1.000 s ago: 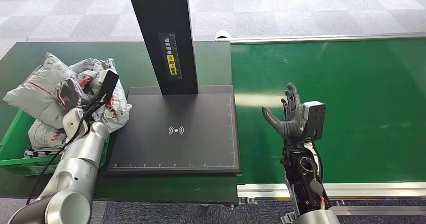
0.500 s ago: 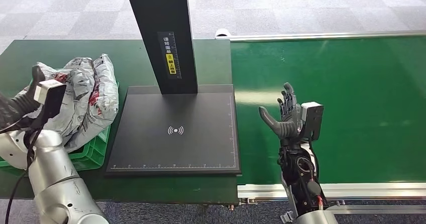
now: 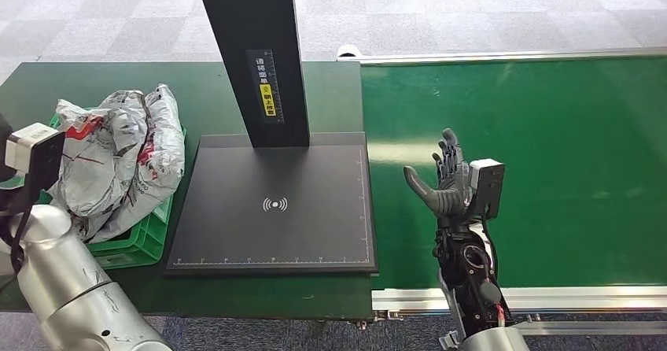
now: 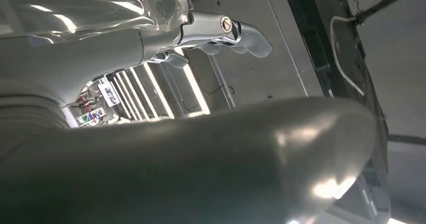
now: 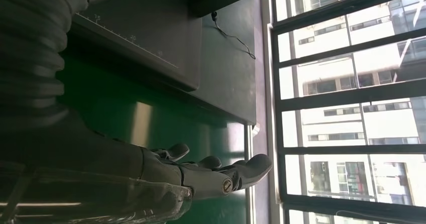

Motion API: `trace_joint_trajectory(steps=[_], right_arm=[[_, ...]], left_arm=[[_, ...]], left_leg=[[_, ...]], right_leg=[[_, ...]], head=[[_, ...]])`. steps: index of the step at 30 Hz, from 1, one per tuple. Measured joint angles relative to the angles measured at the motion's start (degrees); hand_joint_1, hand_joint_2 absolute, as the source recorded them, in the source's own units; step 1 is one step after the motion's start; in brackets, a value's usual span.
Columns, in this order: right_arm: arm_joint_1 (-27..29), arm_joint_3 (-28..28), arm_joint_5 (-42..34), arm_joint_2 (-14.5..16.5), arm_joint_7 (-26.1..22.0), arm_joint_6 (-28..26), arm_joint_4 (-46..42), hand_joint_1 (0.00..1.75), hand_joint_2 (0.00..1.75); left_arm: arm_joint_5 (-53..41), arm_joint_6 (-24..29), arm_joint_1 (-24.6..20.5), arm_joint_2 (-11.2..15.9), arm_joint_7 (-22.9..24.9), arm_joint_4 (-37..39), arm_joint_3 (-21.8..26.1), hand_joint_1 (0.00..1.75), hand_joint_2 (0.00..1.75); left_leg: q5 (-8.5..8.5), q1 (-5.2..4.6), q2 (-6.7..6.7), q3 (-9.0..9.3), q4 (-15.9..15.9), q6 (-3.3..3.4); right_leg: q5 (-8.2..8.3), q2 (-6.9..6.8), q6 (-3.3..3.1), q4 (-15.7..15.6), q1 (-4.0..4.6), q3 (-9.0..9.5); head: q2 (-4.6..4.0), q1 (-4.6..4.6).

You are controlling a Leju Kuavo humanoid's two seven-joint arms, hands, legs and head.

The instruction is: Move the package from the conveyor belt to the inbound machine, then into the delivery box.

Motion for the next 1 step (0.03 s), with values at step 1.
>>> trace_joint_trajectory(steps=[1], right_arm=[[-0.03, 0.00, -0.02, 0.00, -0.07, 0.00, 0.05, 0.00, 1.75]], left_arm=[[0.35, -0.01, 0.03, -0.03, 0.00, -0.25, -0.15, 0.00, 0.00]], left_leg=[[0.00, 0.00, 0.00, 0.00, 0.00, 0.00]], right_leg=[[0.00, 0.00, 0.00, 0.00, 0.00, 0.00]], head=[[0.00, 0.00]])
